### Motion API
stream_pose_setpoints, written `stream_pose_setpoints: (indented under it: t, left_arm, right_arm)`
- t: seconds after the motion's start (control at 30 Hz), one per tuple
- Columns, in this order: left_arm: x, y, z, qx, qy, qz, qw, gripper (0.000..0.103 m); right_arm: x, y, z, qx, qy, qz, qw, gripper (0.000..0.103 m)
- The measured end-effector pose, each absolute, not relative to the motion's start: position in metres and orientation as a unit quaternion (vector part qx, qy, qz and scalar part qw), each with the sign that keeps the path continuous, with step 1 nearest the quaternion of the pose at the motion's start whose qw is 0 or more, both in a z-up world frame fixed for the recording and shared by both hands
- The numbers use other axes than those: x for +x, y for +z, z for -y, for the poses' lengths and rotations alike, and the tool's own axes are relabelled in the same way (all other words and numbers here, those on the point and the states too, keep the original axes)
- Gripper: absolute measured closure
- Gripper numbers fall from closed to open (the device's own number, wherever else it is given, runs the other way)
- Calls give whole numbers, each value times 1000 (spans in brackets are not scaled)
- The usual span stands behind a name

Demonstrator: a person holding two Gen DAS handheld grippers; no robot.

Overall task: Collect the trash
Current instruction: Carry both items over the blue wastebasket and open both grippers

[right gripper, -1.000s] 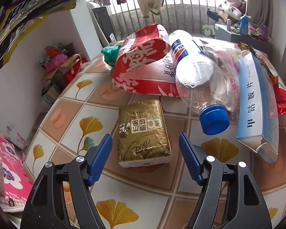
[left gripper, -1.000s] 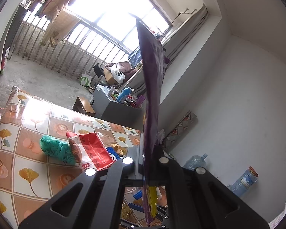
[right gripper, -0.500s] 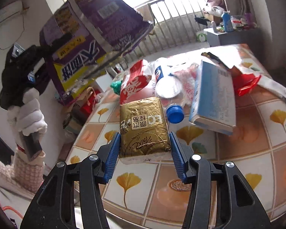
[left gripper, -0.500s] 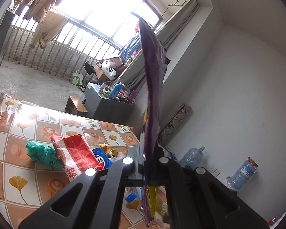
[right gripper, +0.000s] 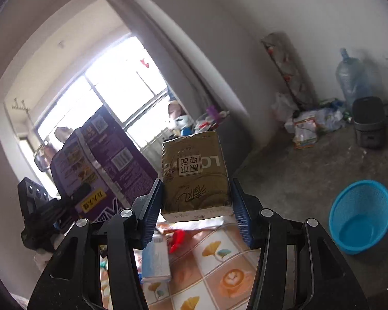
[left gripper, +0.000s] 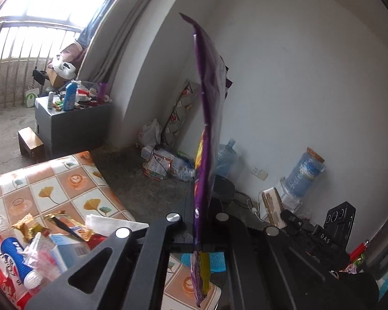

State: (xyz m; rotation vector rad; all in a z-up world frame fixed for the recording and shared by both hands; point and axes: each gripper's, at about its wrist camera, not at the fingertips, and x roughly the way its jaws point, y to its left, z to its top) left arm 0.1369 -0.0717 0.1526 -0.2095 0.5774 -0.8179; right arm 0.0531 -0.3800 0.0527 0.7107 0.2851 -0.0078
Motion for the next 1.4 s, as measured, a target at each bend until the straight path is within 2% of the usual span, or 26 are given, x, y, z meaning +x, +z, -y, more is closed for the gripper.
stream_pose_setpoints:
  t: [0.17, 0.37, 0.6, 0.7, 0.73, 0.77, 0.83, 1.07, 1.2, 1.4]
  left_arm:
    - [175, 113, 217, -21, -420, -376, 826, 103]
    - [187, 35, 362, 82, -436, -444, 779, 103]
    - [202, -53, 461, 149, -426, -499, 739, 103]
    - [211, -82, 487, 155, -425, -513, 729, 102]
    - [215, -93, 495, 159, -423, -520, 725, 96]
    - [221, -104, 502, 162, -414, -529, 723, 78]
    - [229, -120, 508, 162, -393, -542, 725, 62]
    - [234, -120, 490, 145, -382, -530, 743, 60]
    - [229, -93, 473, 129, -406, -499, 754, 60]
    - [216, -28, 429, 85, -440, -445, 775, 51]
  right_arm:
    - [46, 9, 454, 448, -87, -146, 878, 54]
    - [54, -72, 508, 549, -149, -193, 800, 54]
    - [57, -160, 557, 648, -183, -208, 709, 53]
    - [66, -189, 577, 668, -194, -208, 687, 50]
    - [71, -201, 584, 677, -195, -210, 678, 45]
    - [73, -213, 589, 688, -193, -213, 667, 38]
    - [73, -235, 595, 700, -194, -226, 649, 37]
    - [66, -254, 587, 696, -211, -251, 639, 37]
    - [75, -245, 585, 673, -210, -258, 661, 37]
    - [98, -198, 568, 588, -207, -267, 735, 37]
